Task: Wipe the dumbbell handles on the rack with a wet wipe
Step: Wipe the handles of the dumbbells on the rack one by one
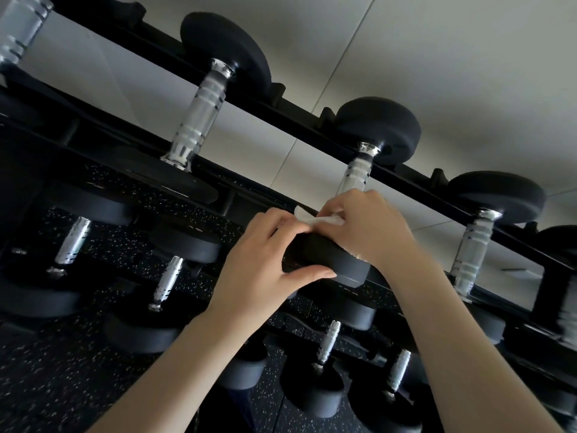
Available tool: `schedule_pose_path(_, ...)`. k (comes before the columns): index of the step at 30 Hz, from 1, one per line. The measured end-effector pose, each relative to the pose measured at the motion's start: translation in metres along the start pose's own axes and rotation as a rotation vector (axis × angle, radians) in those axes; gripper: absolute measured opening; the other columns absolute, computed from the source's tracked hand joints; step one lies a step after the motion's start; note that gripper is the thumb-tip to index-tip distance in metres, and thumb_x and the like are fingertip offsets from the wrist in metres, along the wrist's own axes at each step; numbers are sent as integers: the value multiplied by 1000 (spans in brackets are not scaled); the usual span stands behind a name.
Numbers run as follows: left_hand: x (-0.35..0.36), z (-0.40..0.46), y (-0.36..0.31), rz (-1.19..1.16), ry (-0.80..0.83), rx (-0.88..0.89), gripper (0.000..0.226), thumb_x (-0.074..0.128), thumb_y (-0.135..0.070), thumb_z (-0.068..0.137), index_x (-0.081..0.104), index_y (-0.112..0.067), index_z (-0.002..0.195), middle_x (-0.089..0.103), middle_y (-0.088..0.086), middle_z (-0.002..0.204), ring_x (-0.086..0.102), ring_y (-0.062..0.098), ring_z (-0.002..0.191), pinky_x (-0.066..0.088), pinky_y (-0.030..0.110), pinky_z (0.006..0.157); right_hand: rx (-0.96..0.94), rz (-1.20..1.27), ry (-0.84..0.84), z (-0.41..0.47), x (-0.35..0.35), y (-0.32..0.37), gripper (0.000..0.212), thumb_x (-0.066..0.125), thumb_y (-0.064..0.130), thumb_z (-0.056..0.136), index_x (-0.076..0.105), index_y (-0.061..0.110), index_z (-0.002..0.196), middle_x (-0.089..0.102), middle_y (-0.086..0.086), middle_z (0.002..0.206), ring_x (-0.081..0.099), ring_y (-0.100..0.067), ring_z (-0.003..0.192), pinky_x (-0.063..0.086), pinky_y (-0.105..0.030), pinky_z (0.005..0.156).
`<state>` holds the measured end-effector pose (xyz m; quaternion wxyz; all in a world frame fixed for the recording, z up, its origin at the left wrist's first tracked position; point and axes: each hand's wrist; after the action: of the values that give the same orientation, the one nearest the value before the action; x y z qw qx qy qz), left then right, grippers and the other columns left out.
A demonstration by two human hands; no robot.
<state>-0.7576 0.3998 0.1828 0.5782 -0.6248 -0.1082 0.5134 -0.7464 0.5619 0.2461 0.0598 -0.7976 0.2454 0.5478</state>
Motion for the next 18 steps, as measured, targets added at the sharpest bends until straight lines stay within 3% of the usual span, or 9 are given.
schedule_pose_path(6,1,3,3,21,-19,17,53,63,-62,73,63,-18,104,55,-5,104,54,17,96,51,36,72,-18,-188,-60,7,-1,5,22,51,39,86,65,30,100,46,-4,83,59,-30,85,45,-32,64)
schedule_pose_path(11,1,5,5,49,-28,32,57,59,-65,74,64,-17,103,56,-5,104,55,16,96,51,32,69,-31,-202,-100,19,-11,1,20,53,35,86,66,26,99,53,-4,84,51,-24,75,42,-31,62)
schedule_pose_path(14,1,5,6,59,-24,46,58,59,-66,74,64,-16,103,56,-5,103,55,15,94,51,29,68,-13,-188,-151,32,-21,-4,19,58,37,85,66,26,99,59,-3,86,57,-24,78,43,-31,64)
schedule_pose_path(18,1,6,6,53,-25,57,57,59,-66,74,64,-16,102,56,-5,103,55,15,92,51,31,68,50,-164,-277,47,-31,-8,20,59,35,86,67,26,101,53,-1,77,47,-23,72,38,-30,63)
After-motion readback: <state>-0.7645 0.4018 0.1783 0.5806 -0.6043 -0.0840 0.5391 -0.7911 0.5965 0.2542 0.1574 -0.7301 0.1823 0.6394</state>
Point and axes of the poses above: each hand's wrist, its own z-axis towards the middle knuckle, its own x-axis out of the palm, y = z × x
